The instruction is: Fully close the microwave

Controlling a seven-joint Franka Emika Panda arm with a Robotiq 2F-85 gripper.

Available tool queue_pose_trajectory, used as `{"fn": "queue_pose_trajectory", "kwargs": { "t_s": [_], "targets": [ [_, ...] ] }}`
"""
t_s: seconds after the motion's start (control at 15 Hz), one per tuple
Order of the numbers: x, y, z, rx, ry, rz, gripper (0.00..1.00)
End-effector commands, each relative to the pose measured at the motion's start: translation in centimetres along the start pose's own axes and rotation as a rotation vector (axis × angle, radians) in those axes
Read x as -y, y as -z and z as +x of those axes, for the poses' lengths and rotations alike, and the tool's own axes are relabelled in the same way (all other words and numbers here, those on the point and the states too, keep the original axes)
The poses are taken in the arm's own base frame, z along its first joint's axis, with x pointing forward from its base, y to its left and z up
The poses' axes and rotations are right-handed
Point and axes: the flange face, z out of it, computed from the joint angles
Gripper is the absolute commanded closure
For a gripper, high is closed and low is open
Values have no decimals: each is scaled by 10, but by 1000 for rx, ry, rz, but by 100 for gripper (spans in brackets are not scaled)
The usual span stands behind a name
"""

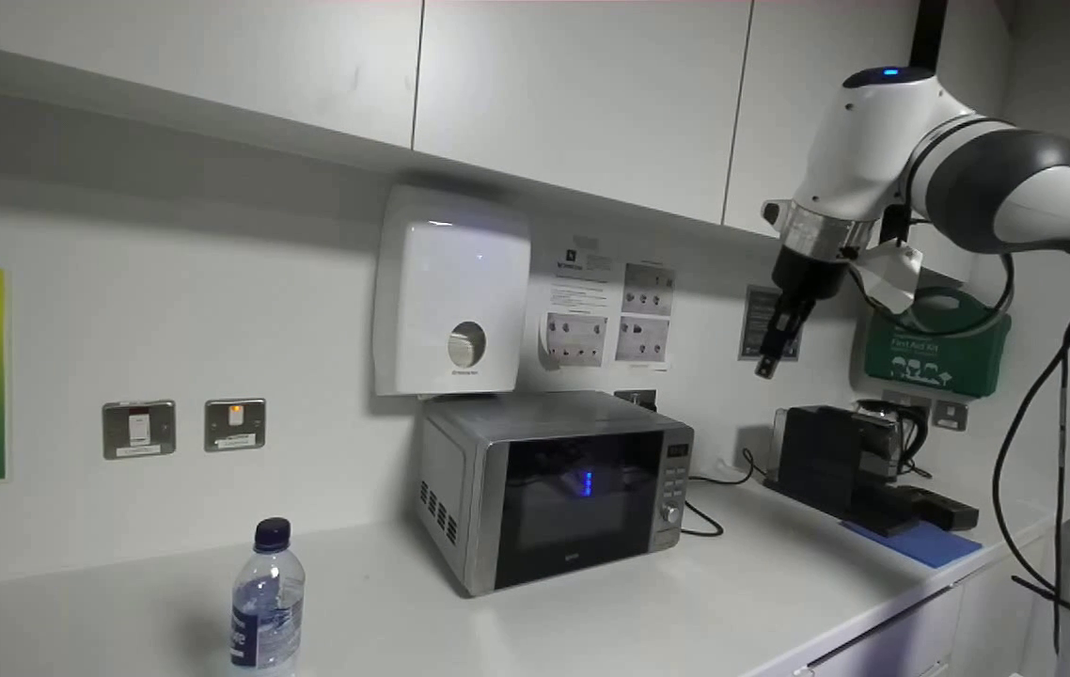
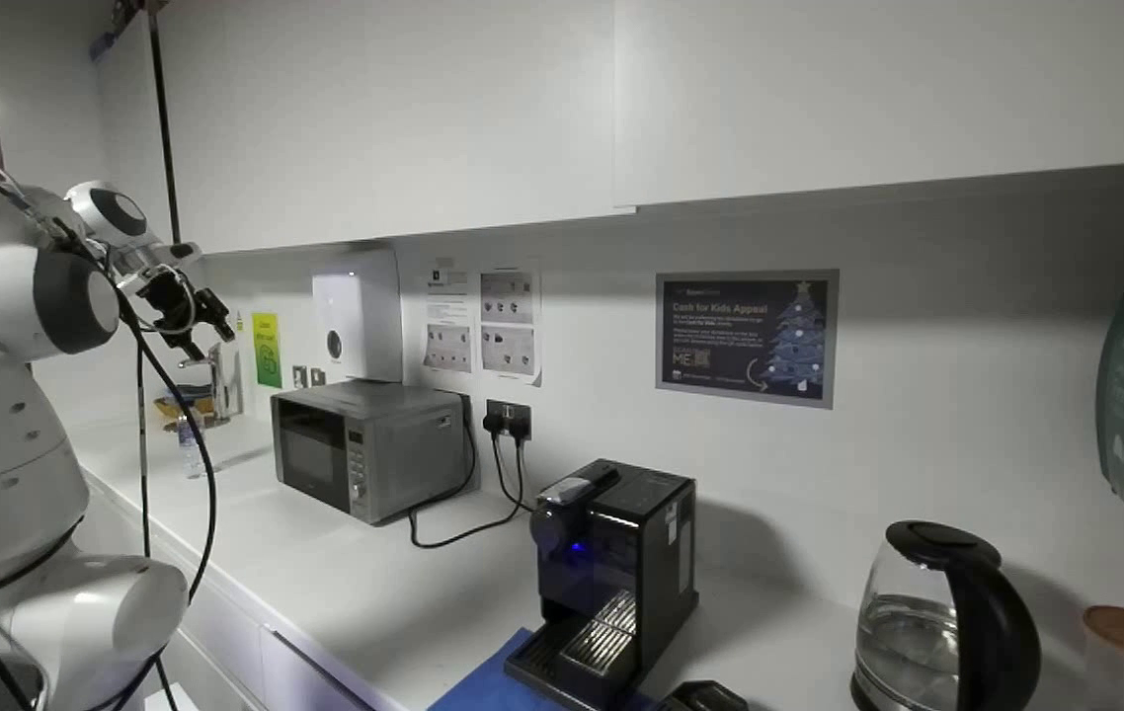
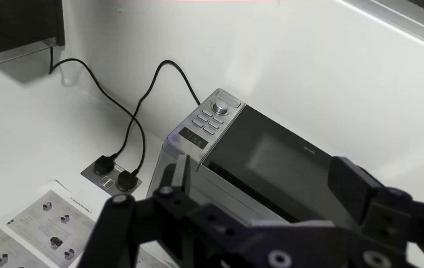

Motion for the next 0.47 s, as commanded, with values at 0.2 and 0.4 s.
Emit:
{"fn": "queue_pose_trajectory", "kwargs": {
  "t_s": [0.2,0.4],
  "targets": [
    [-2,-2,1,5,-8,-8,0],
    [-2,-2,1,5,-6,-9,0]
  ]
}}
